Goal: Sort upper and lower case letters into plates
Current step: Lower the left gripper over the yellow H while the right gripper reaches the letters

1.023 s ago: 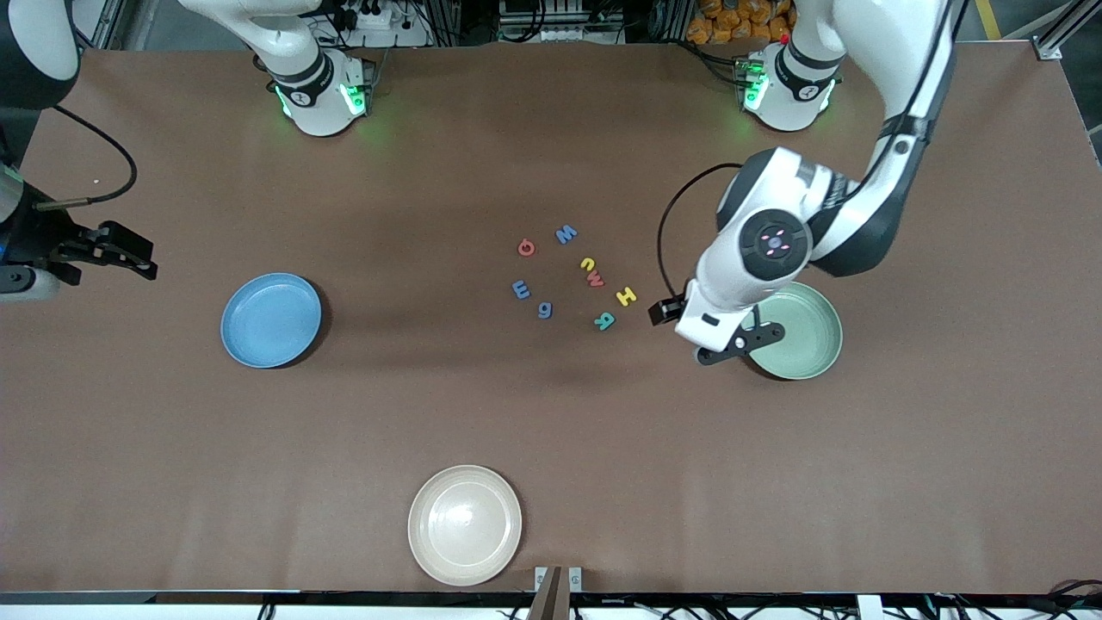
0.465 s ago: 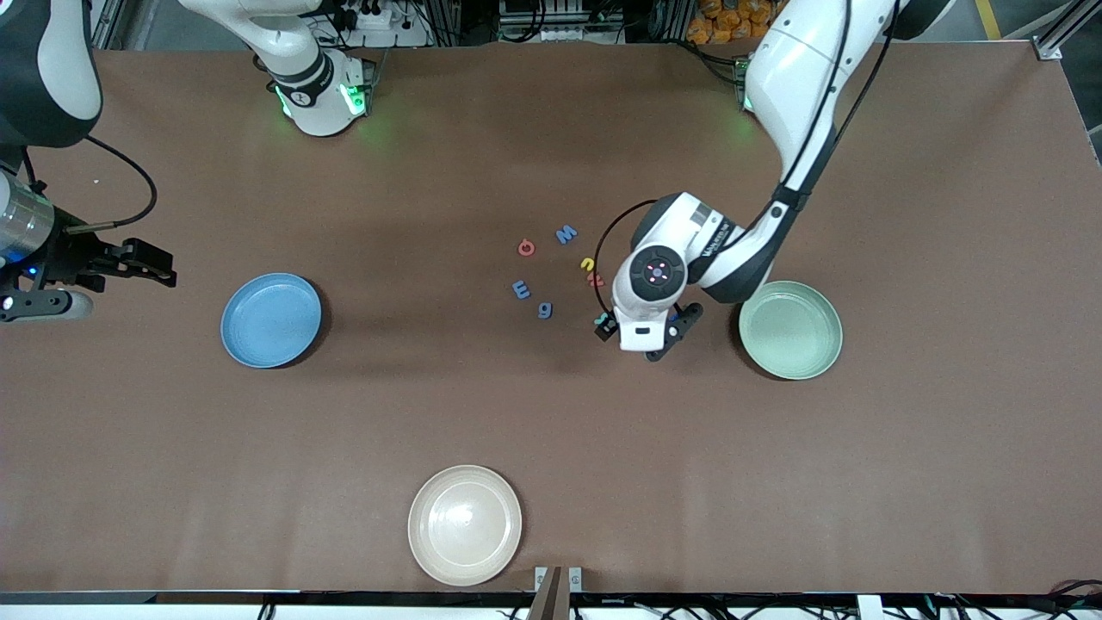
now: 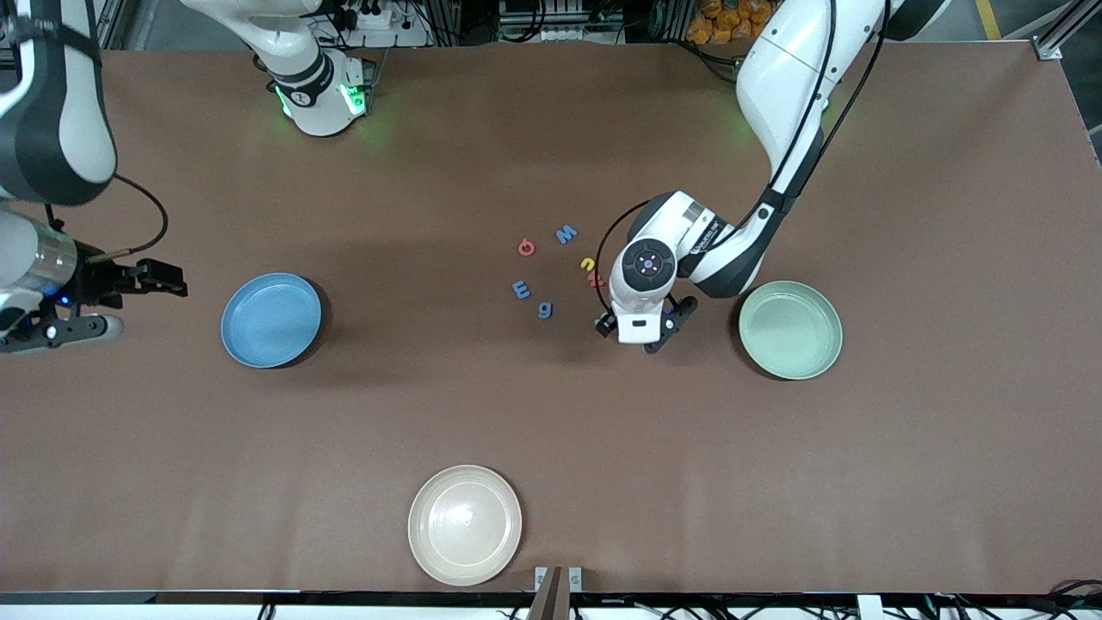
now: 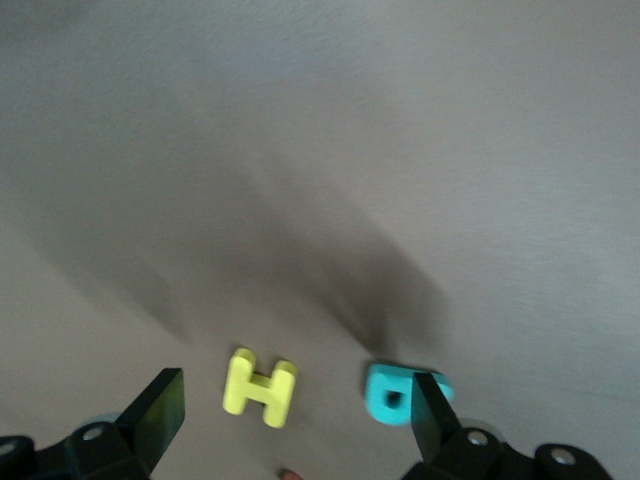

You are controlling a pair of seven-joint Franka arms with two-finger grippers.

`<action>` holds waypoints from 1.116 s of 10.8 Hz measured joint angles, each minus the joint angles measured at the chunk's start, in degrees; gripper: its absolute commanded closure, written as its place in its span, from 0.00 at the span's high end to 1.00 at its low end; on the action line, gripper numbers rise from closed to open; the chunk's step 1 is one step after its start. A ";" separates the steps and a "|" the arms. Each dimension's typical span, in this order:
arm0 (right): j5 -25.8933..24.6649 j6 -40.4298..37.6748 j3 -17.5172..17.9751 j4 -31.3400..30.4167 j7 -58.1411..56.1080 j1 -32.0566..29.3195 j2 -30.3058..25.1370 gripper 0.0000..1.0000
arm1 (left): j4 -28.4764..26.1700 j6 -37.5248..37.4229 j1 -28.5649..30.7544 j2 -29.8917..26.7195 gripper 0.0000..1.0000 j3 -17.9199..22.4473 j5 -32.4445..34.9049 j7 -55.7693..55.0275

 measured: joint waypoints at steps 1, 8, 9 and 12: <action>1.01 3.40 -1.25 -3.23 -5.17 -1.17 1.35 1.00 | -1.77 0.73 -0.06 -0.46 1.00 -0.03 0.00 -0.38; 5.47 11.18 -3.37 -10.21 -10.18 0.37 5.19 1.00 | -6.73 4.20 -1.16 -3.40 1.00 -0.15 0.01 -2.35; 6.11 11.18 -2.14 -9.81 -6.49 0.96 4.89 1.00 | -7.03 4.46 -1.16 -3.35 1.00 -0.12 0.20 -2.35; 7.57 13.18 3.97 -9.54 9.50 4.31 4.65 1.00 | -7.53 5.66 -1.17 -2.85 1.00 -0.08 1.00 -2.38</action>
